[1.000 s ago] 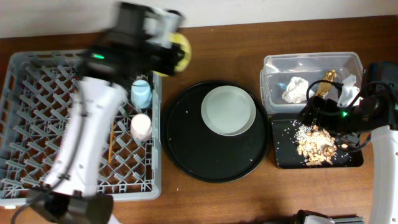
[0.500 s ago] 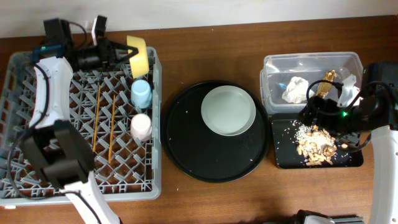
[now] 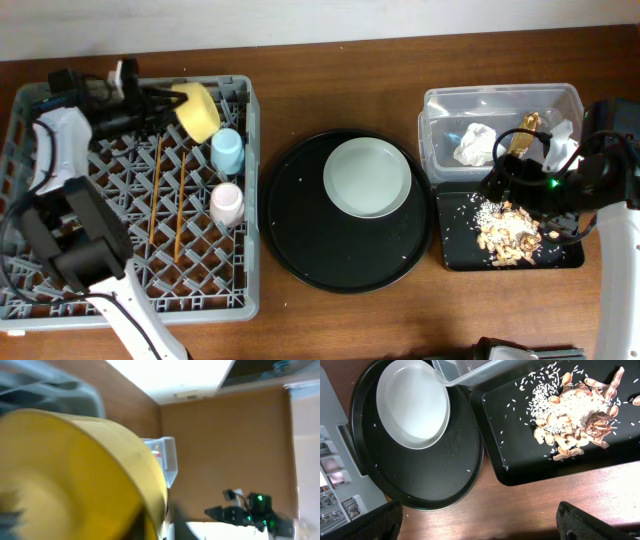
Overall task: Sort waste into correct bins and load items into the dishwasher rack
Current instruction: 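Carry the yellow bowl to the rack's back row and set it down, then release the bowl and move the left gripper to the white plate, then grasp the white plate's edge on the tray with the left gripper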
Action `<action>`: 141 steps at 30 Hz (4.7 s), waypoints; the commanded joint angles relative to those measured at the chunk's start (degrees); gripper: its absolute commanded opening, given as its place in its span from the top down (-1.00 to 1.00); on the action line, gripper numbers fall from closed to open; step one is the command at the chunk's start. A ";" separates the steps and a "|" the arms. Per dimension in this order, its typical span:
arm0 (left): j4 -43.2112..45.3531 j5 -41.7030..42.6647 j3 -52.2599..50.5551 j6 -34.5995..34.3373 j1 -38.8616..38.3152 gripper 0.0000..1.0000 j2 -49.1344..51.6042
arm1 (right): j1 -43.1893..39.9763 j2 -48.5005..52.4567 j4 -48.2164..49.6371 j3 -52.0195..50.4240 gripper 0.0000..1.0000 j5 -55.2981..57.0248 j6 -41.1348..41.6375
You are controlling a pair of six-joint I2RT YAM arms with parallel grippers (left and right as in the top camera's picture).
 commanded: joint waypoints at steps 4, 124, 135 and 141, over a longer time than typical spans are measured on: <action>-4.79 -4.28 0.15 0.57 7.23 -0.99 0.59 | -0.37 0.04 -0.02 0.07 -0.97 0.55 -0.22; -20.00 -92.39 -3.87 -17.68 -59.47 1.00 -0.42 | -0.37 0.04 -0.02 0.07 -0.97 0.55 -0.22; -13.07 -76.65 -3.52 -18.69 -59.69 0.39 -16.70 | -0.37 0.04 0.00 0.07 -0.97 0.55 -0.22; -5.46 -73.22 -3.78 -18.71 -63.91 0.05 -15.39 | -0.37 0.04 0.00 0.07 -0.97 0.55 -0.22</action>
